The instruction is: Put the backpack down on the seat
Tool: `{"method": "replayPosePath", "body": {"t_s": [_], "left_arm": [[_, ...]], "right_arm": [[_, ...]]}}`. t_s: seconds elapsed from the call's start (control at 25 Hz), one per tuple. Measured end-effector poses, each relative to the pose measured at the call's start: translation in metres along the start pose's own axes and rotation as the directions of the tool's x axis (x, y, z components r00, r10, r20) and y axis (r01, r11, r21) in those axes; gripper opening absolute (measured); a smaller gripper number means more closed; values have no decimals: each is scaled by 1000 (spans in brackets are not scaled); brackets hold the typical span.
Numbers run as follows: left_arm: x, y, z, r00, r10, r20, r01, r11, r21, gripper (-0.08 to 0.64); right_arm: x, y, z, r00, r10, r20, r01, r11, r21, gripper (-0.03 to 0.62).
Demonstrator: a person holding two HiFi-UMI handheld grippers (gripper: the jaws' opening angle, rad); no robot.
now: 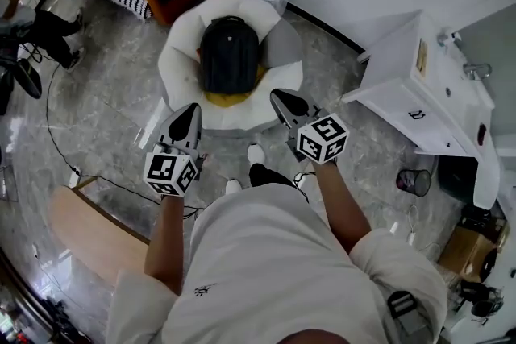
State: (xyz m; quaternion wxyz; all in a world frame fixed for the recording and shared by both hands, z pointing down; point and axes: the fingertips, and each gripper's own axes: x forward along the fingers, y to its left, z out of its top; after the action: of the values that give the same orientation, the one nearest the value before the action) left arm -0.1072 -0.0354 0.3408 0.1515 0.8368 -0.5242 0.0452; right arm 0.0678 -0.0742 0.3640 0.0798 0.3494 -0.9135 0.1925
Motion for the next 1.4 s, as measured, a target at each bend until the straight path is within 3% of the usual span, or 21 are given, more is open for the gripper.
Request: {"method": "replayPosePath", "body": {"t_s": [0.44,0.8,1.4], "left_arm": [[-66,-23,3,996,-69,65,68,998,17,14],[-96,-40,0,993,-89,75,87,996,30,14],[-79,-70,7,995,-14,95,12,1000,15,14]], "right_arm": [[-55,82,-19,998,-51,36,52,998,-41,31],[-85,108,-9,994,-60,86,66,995,-70,31],[-120,70,-3,995,-37,91,42,998,-53,25]]}}
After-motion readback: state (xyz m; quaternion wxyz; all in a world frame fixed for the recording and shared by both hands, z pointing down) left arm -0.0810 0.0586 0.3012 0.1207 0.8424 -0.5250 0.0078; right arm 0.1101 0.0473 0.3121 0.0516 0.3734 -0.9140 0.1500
